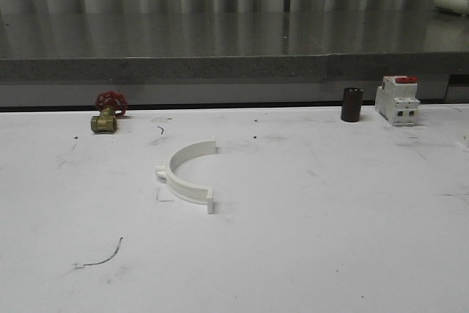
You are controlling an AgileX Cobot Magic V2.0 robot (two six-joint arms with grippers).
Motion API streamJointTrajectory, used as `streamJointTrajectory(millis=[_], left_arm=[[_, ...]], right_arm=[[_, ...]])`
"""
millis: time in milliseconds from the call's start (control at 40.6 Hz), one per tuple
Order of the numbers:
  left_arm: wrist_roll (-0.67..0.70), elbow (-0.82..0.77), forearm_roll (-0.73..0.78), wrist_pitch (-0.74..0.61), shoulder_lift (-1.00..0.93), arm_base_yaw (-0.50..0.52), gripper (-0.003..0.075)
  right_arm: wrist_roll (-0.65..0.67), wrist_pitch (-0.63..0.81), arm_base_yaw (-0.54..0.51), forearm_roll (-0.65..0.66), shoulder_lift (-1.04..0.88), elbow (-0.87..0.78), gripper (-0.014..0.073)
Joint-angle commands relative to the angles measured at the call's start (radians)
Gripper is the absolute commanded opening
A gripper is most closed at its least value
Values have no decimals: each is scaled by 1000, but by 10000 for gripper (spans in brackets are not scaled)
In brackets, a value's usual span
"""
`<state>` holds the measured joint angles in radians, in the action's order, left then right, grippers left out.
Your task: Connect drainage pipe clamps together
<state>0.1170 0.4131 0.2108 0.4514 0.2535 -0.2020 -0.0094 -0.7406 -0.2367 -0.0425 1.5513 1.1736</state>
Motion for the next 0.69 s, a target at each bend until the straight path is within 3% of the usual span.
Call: streamJointTrajectory(millis=[0,320,665], left_arm=[[-2,29,-1,-76,8,-7,-20],[-2,29,-1,-76,8,-7,-20],[-2,29,-1,-76,8,-7,-20]], right_arm=[[-65,-46,-24,24,56,99,591],[-126,-241,-26,25,340,327,590],[-168,-298,-28,27,458,416,590]])
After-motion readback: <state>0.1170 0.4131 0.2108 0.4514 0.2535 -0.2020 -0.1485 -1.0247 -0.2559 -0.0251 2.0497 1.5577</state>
